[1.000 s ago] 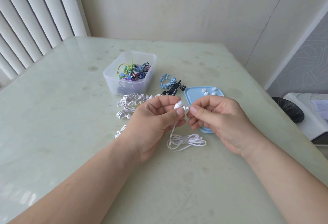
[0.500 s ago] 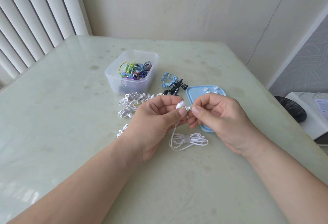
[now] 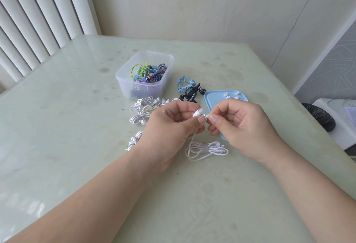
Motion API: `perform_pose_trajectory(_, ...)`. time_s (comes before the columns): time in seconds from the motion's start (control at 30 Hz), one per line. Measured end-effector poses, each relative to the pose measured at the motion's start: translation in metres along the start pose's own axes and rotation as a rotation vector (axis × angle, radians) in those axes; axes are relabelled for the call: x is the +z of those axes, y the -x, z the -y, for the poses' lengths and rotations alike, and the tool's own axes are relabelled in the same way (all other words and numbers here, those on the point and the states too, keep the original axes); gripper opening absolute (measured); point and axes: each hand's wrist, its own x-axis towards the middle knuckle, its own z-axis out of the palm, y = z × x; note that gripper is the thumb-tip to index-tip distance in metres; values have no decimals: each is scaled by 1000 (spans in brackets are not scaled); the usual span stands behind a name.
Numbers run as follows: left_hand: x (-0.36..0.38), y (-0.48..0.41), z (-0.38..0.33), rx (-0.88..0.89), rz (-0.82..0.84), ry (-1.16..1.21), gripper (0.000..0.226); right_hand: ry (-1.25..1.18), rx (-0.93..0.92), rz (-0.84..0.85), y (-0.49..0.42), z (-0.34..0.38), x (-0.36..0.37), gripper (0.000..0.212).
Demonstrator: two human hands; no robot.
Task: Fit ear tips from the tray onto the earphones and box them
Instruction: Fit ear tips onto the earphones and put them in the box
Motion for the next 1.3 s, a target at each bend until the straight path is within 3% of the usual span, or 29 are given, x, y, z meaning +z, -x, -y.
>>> perform_pose_trajectory(0.6, -1, 2, -2, -16, 20, 58, 23, -36, 32, -77, 1, 5, 0, 9)
perform_pose_trajectory(0.87, -1, 5, -10, 3, 22, 53, 24, -65, 78, -57, 1, 10, -4, 18)
perform_pose_trajectory(0.93, -1, 6, -13, 24, 8, 75, 25, 64, 135, 10, 3, 15, -7, 26)
perform_pose_trajectory(1.03, -3, 6, -17, 49, -24, 87, 36, 514, 105, 198, 7, 18, -9, 42)
perform_pose_trajectory(1.1, -4, 5, -19, 62, -41, 65, 34, 697, 83, 304, 10, 21, -5, 42)
perform_pose_trajectory(1.2, -8, 4, -19, 117, -55, -173, 19, 706, 24, 294, 12, 23, -1, 21)
perform_pose_trajectory(1.3, -8, 5, -19, 117, -12, -369, 16, 585, 42, 145, 12, 20, -6, 21)
